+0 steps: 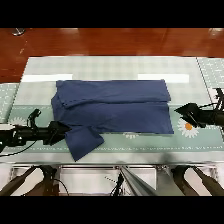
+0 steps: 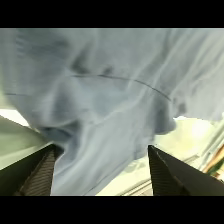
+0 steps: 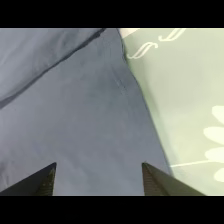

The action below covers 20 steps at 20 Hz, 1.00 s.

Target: Fold the shirts.

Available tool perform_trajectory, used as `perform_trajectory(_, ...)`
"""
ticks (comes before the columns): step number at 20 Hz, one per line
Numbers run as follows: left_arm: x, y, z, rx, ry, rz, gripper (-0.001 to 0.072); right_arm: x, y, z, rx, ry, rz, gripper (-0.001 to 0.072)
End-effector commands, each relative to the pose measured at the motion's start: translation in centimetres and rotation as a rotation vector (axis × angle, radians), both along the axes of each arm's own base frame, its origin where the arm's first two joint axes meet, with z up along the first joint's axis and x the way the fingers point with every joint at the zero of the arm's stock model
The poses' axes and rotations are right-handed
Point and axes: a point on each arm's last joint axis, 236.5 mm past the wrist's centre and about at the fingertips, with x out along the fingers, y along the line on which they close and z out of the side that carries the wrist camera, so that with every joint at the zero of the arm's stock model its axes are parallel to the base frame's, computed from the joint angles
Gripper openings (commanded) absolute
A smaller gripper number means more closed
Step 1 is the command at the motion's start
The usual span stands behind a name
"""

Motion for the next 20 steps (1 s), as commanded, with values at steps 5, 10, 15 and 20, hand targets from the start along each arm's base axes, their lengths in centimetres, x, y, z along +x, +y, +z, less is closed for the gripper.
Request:
perform_trajectory(5,0.6,-0.9,-0.6,0.012,-0.061,-0.009,0.0028,-3.8,-4.6,-3.7,-0.206,0.208,-0.035,0.0620)
perform_trajectory(10,1.4,-0.9,0.3,-0.003,-0.083,-0.005,0.0029,-10.0,-1.6,-6.8,-0.103,0.445,0.050,0.0620)
perform_trajectory(15,1.5,-1.0,0.4,-0.006,-0.083,-0.004,0.0029,-7.4,1.3,-6.6,0.031,0.355,0.059,0.0620)
perform_trajectory(20,1.5,-1.0,0.3,-0.005,-0.083,-0.003,0.0029,-4.7,3.5,-8.0,0.066,0.315,0.055,0.0618)
